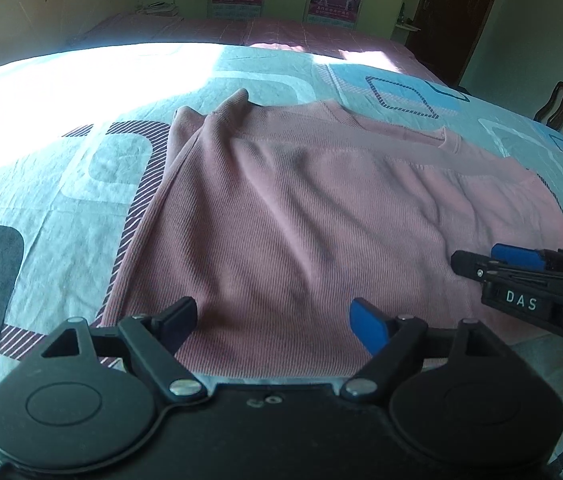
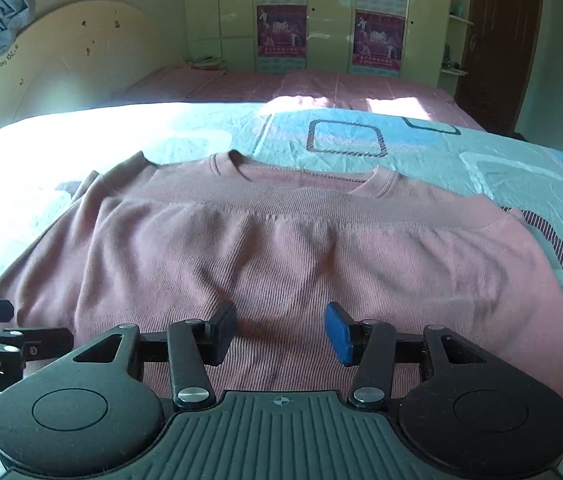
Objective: Fold small clothes
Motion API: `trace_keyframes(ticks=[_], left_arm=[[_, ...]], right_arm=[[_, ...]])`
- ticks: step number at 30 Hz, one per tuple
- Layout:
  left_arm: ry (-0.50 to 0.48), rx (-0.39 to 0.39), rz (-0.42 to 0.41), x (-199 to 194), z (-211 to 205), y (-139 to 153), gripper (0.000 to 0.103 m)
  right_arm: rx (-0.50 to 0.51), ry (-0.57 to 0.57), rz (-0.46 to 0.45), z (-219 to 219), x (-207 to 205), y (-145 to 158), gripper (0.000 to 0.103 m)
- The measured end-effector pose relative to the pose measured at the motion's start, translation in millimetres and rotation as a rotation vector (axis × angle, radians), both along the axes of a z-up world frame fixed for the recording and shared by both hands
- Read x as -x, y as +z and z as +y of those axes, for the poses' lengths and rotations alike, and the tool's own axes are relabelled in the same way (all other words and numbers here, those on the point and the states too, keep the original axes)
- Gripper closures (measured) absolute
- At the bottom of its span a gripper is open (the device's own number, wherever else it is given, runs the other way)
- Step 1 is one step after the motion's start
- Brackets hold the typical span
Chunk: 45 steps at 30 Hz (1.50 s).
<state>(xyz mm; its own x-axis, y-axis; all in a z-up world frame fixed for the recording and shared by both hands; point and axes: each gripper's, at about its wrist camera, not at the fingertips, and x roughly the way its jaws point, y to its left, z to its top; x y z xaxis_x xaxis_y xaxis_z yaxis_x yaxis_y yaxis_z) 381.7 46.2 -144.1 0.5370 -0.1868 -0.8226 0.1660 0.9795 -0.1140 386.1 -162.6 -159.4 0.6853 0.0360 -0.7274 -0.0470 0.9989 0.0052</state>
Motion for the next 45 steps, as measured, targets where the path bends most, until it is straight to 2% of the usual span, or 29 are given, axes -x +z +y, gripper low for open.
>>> trace_keyframes(ticks=[4,11,15,18,22,27,30,32,33,34,35,37,39,42,45], left_arm=[[0.017,0.025,0.032,9.3,6.7,-1.3,0.020],[0.062,0.082,0.104,21.5,17.7,-8.1,0.020],[0.141,0.198,0.125,29.8,34.7,-13.5,0.023],[0.212,0.331,0.111,36.2,50.9,-19.0,0.025],[0.271,0.476,0.072,30.8,63.4,-29.3,0.026],[0.322,0.592,0.004,12.3,68.7,-39.4,0.027],[0.337,0.633,-0.048,1.0,67.7,-45.4,0.034],[0.358,0.656,-0.065,-6.9,68.2,-51.6,0.053],[0.372,0.672,-0.068,-9.2,69.1,-54.1,0.057],[0.386,0.690,-0.072,-12.3,70.6,-57.6,0.065],[0.398,0.698,-0.073,-13.6,72.4,-60.2,0.074],[0.423,0.715,-0.065,-15.0,76.1,-65.0,0.087],[0.425,0.720,-0.063,-14.7,77.6,-65.4,0.089],[0.405,0.696,-0.082,-14.5,74.3,-57.6,0.091],[0.388,0.661,-0.105,-16.2,68.9,-48.6,0.092]], right_arm=[[-0.075,-0.008,-0.027,-6.5,11.6,4.5,0.054],[-0.091,0.012,-0.006,-6.3,24.9,5.2,0.054],[-0.100,0.015,0.000,-6.9,32.4,2.9,0.054],[-0.109,0.014,0.000,-7.6,36.0,3.7,0.054],[-0.110,0.018,-0.014,-7.1,35.2,7.8,0.054],[-0.107,0.011,-0.034,-4.0,21.2,11.0,0.054],[-0.076,-0.005,-0.056,-1.5,7.7,12.2,0.054],[-0.067,-0.025,-0.075,-1.8,-3.8,13.5,0.054],[-0.058,-0.031,-0.079,-0.9,-8.3,13.1,0.054],[-0.042,-0.039,-0.080,-0.7,-15.1,10.6,0.054],[-0.020,-0.043,-0.070,0.8,-20.4,6.3,0.054],[0.014,-0.027,-0.010,4.0,-29.8,-11.2,0.054],[0.049,-0.015,-0.037,7.6,-27.3,-17.4,0.054],[0.047,-0.023,-0.040,8.2,-25.0,-12.4,0.054],[0.071,-0.018,-0.060,10.8,-22.5,-22.8,0.054]])
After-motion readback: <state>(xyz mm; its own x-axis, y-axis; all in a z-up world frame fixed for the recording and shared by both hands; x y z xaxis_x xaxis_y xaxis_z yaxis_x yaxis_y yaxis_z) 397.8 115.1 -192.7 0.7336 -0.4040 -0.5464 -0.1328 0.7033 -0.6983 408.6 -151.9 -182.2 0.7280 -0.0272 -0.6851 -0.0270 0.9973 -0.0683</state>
